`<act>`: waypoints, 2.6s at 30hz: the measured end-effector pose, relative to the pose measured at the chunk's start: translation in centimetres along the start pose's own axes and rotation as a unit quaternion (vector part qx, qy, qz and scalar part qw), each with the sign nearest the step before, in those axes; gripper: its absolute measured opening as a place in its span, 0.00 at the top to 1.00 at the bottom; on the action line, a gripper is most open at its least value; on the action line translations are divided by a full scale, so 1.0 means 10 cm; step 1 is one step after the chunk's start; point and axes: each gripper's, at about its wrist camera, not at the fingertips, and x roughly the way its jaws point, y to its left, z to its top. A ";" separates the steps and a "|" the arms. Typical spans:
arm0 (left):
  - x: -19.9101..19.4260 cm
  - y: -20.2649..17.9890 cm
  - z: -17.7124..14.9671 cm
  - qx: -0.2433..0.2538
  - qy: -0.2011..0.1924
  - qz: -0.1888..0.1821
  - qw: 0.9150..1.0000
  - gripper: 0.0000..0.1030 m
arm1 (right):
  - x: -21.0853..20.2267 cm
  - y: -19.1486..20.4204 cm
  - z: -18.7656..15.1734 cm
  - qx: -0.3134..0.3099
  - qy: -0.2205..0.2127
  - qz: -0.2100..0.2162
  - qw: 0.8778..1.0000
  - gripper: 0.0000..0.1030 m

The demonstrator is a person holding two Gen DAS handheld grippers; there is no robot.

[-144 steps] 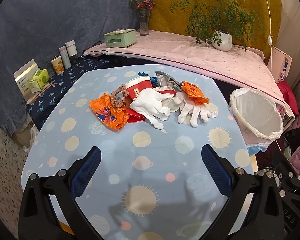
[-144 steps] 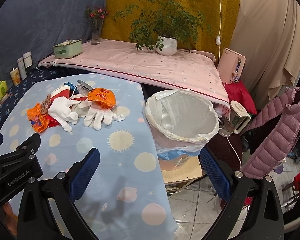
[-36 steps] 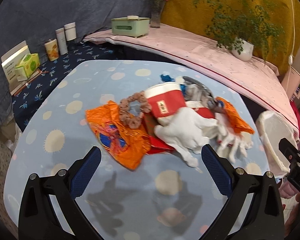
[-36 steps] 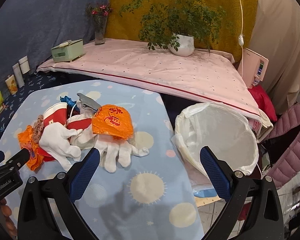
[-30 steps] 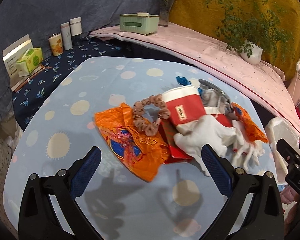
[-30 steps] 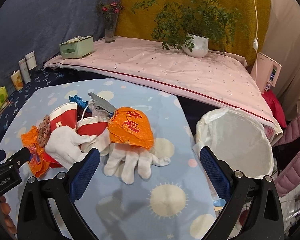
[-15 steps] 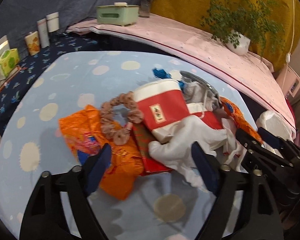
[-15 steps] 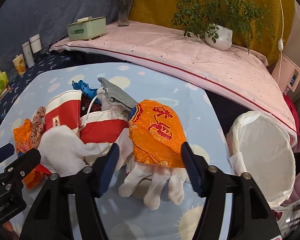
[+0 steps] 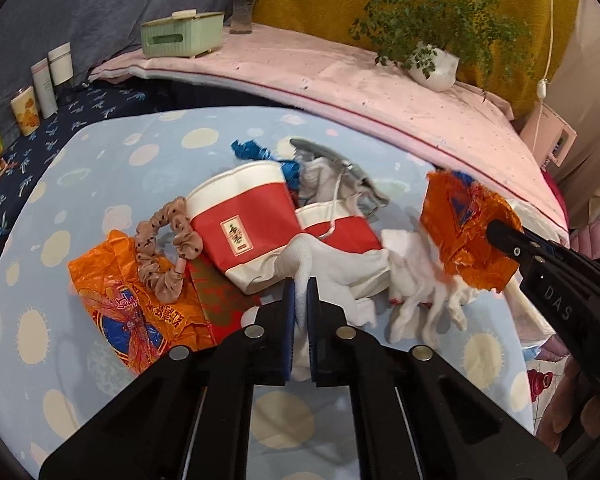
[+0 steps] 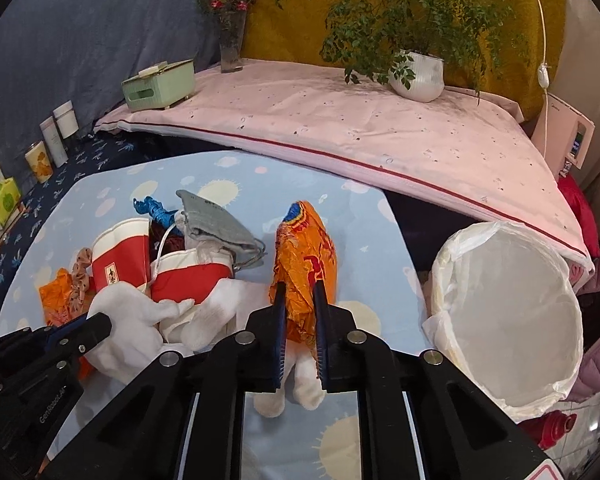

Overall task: Collect trash
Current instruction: 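Grasp a white glove with the left gripper while the right gripper grasps the small orange bag, then carry both items over the trash bin and open both grippers, then move both grippers back over the trash pile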

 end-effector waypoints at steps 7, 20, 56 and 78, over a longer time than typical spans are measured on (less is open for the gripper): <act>-0.39 -0.22 0.17 0.010 -0.037 -0.021 0.999 0.95 | -0.39 -0.28 0.14 0.018 -0.036 -0.006 0.999 0.91; -0.73 -1.15 0.54 0.049 -0.071 -0.094 0.992 0.95 | -0.89 -0.98 0.19 0.062 -0.080 -0.037 0.994 0.91; -0.12 -2.23 0.50 0.074 -0.056 -0.108 0.990 0.41 | -0.76 -2.02 -0.09 0.129 -0.068 -0.095 0.985 0.52; -0.41 -1.02 0.31 -0.006 -0.084 -0.001 0.996 0.18 | -0.87 -1.03 -0.11 0.070 -0.070 -0.042 0.994 0.36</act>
